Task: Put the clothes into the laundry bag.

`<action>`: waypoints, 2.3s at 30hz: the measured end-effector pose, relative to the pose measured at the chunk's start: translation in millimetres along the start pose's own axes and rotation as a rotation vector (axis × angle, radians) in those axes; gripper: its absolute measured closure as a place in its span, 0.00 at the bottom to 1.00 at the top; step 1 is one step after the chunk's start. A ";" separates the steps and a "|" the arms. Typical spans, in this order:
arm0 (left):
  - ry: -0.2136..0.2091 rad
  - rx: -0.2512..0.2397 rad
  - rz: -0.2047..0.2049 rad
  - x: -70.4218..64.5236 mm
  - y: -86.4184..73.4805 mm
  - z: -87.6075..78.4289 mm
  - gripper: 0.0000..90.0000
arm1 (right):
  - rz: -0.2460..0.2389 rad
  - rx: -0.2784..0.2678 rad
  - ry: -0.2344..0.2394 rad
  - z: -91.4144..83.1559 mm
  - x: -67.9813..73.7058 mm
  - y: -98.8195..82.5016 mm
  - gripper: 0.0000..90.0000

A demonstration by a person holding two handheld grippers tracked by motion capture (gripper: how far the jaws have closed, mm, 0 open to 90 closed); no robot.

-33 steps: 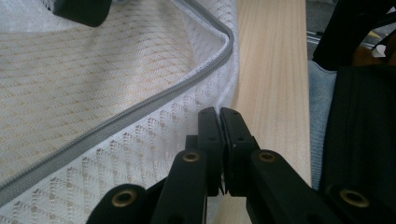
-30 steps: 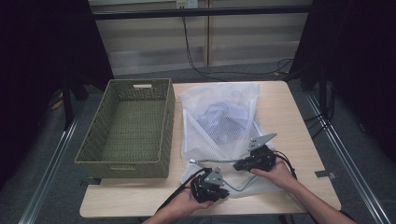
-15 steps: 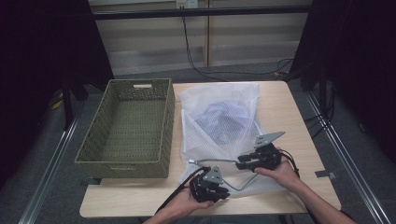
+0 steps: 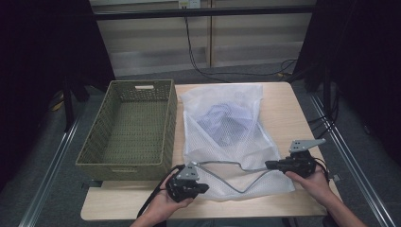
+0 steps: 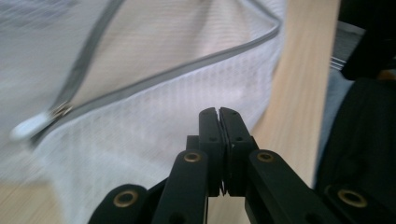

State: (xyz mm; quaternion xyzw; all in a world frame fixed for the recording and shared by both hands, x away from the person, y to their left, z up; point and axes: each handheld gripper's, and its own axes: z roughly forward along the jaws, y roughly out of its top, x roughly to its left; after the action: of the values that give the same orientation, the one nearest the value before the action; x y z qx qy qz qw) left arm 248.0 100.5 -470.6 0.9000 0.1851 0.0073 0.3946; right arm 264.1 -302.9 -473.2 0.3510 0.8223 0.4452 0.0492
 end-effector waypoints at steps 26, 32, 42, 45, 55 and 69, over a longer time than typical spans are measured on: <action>0.122 0.116 -0.024 13.8 -22.3 -0.1 0.95 | 0.036 0.139 -0.106 23.6 -23.0 -10.0 1.00; 0.098 0.124 -0.058 13.9 -32.9 -12.6 0.97 | 0.059 0.129 -0.127 20.2 -26.1 -12.4 1.00; 0.094 0.127 -0.069 10.2 -43.7 -24.0 0.97 | 0.073 0.131 -0.165 14.8 -27.4 -14.6 1.00; 0.092 0.145 -0.053 10.2 -42.9 -24.9 0.97 | 0.050 0.140 -0.187 14.9 -24.5 -14.2 1.00; 0.092 0.143 -0.079 8.4 -47.9 -30.8 0.91 | 0.061 0.166 -0.209 13.3 -18.3 -13.4 1.00; 0.161 -0.102 -0.115 -1.4 -30.8 -40.9 0.43 | 0.088 -0.128 -0.097 -12.2 -8.8 -5.9 0.61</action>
State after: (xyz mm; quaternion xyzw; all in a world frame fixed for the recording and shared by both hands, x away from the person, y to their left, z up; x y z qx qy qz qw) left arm 230.1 148.0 -464.2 0.8631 0.2671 0.0663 0.4234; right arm 262.7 -318.9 -472.4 0.4042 0.7727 0.4808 0.0918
